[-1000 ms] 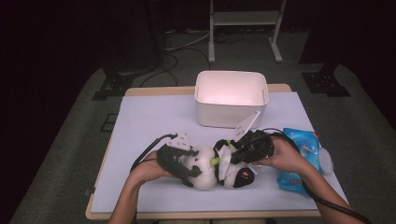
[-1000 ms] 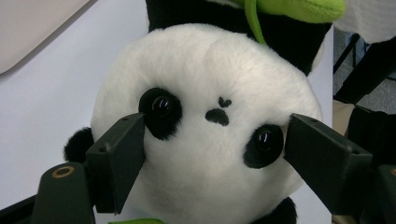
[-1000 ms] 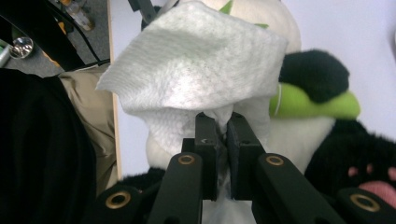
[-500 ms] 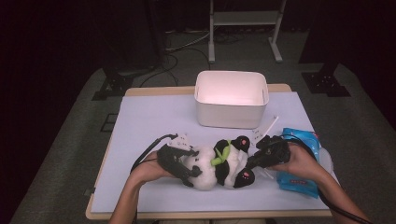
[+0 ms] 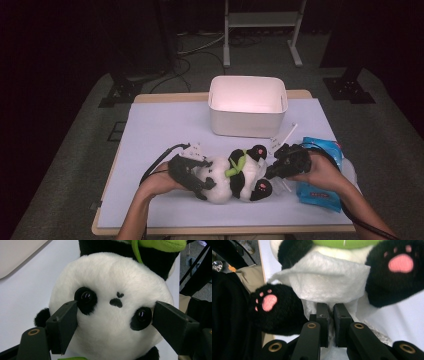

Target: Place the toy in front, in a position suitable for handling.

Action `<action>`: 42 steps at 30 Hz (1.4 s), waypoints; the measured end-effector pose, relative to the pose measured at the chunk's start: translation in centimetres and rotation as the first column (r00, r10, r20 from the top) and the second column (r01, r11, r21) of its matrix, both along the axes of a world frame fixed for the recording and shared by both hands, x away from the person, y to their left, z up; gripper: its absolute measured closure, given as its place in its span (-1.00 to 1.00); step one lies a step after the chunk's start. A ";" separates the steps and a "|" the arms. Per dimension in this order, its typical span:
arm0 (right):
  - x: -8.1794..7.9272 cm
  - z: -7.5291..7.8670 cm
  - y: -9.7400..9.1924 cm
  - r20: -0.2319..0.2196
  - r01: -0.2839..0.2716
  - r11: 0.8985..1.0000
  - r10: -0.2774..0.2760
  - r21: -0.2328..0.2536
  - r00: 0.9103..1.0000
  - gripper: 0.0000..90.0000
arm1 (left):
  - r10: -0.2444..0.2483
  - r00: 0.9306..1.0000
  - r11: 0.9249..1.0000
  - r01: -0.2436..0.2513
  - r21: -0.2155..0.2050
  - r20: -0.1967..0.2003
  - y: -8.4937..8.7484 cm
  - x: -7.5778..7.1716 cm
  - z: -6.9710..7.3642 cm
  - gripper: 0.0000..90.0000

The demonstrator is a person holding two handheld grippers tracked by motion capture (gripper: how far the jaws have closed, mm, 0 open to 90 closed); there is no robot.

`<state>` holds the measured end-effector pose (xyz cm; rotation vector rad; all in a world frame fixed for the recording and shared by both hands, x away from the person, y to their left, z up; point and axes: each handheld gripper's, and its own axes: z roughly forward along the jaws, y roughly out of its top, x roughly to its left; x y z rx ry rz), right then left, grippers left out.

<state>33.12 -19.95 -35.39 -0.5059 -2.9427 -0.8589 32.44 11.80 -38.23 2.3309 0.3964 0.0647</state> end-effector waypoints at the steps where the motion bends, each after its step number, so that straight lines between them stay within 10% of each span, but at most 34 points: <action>1: 0.0 0.1 0.2 0.006 -0.003 1.000 0.003 0.001 1.000 0.86 | 0.000 1.000 1.000 0.000 -0.001 0.000 0.0 0.0 0.0 -0.54; 19: 0.1 1.9 5.3 0.054 -0.094 0.995 0.092 0.044 0.994 0.66 | 0.002 1.000 1.000 -0.002 -0.005 0.001 0.0 -0.1 0.0 -0.55; 42: 0.1 2.1 0.8 0.026 0.003 0.997 -0.005 0.081 1.000 0.26 | 0.000 1.000 1.000 0.000 -0.007 -0.002 0.0 0.0 -0.1 -0.55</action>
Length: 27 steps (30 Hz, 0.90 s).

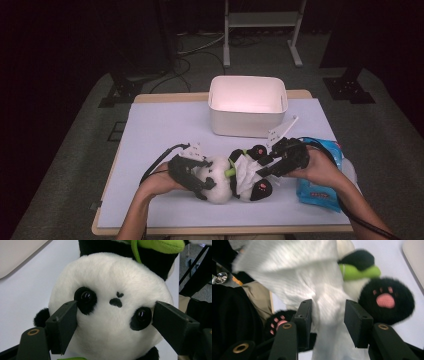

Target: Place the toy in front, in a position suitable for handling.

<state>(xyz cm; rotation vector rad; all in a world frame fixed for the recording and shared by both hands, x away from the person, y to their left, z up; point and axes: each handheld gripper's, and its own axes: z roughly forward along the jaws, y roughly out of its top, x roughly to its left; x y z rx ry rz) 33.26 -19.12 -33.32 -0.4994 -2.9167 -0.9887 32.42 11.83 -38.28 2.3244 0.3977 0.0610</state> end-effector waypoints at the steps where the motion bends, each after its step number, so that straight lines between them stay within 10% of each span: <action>1: 0.1 -0.2 -0.2 -0.005 0.005 1.000 -0.005 0.000 1.000 0.26 | 0.000 1.000 1.000 0.000 0.000 0.001 0.0 0.0 0.0 -0.55; 7: 0.5 -1.6 -0.9 -0.041 0.042 0.999 -0.042 -0.003 0.998 0.24 | 0.001 1.000 1.000 -0.001 -0.001 0.002 0.0 0.0 0.0 -0.55; 15: 0.4 -1.8 -0.7 -0.025 0.023 0.999 -0.023 -0.025 0.999 0.86 | 0.002 1.000 1.000 -0.002 -0.004 0.001 0.0 -0.1 0.0 -0.55; 27: 0.2 0.0 1.2 0.019 -0.010 1.000 0.011 -0.017 1.000 0.77 | 0.003 1.000 1.000 -0.003 0.001 0.002 -0.1 -0.1 0.0 -0.55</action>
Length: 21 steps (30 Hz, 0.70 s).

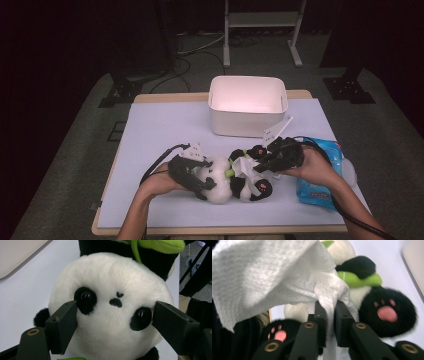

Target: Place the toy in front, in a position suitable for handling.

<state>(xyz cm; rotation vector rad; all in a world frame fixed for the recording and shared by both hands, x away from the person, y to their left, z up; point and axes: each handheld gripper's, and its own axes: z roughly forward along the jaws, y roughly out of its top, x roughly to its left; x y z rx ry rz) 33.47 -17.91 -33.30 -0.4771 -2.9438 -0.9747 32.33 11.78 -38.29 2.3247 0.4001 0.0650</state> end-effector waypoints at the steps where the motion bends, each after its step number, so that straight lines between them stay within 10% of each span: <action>1: 0.1 -0.1 0.4 0.000 -0.002 1.000 0.002 -0.002 1.000 0.71 | 0.000 1.000 1.000 0.000 -0.001 0.000 0.0 0.0 0.0 -0.55; 15: 0.0 0.6 2.0 -0.010 -0.059 0.997 0.060 0.058 0.998 0.13 | -0.001 1.000 1.000 0.001 0.000 -0.001 0.0 0.0 0.0 -0.55; 21: 0.1 0.2 3.7 0.008 -0.054 0.997 0.054 0.054 0.999 0.30 | 0.000 1.000 1.000 0.000 -0.002 0.000 0.0 0.0 0.0 -0.55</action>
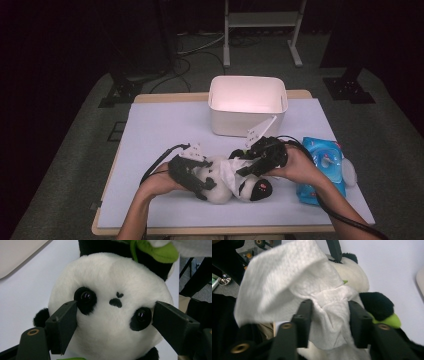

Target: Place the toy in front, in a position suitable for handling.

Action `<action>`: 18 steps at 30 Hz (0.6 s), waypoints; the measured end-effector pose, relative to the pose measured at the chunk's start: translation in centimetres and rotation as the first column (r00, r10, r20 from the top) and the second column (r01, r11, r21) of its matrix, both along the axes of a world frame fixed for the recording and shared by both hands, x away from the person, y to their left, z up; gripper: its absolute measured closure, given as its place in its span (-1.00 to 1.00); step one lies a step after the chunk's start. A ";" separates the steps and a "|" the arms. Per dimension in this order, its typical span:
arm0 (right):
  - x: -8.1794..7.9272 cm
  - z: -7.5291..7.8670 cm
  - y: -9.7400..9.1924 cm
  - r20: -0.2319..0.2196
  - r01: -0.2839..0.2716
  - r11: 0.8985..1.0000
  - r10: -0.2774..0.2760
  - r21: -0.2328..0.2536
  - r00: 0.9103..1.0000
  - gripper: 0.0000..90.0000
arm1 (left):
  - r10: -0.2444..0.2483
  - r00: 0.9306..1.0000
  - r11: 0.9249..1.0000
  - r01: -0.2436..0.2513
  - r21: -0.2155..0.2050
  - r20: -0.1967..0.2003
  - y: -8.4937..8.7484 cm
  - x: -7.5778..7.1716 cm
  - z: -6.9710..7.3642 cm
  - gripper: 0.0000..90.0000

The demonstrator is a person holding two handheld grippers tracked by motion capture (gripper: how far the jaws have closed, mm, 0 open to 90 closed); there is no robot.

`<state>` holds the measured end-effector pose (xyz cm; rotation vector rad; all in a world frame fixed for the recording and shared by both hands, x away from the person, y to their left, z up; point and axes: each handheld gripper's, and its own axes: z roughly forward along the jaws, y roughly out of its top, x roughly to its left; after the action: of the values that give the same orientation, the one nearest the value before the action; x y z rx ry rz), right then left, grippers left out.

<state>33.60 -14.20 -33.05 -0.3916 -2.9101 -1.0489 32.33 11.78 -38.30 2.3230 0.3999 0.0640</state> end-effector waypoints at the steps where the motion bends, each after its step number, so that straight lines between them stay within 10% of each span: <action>1: 0.1 -0.1 0.2 -0.008 -0.003 1.000 0.003 -0.005 1.000 0.41 | -0.002 1.000 1.000 0.002 0.001 -0.001 0.0 0.0 0.0 -0.55; 18: -0.4 -1.3 -4.6 -0.045 0.037 0.999 -0.037 -0.017 0.998 0.85 | 0.001 1.000 1.000 -0.001 -0.008 0.000 0.0 0.0 -0.1 -0.55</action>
<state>33.20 -18.84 -34.38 -0.4651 -2.8844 -1.0078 32.36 11.82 -38.36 2.3146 0.4005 0.0622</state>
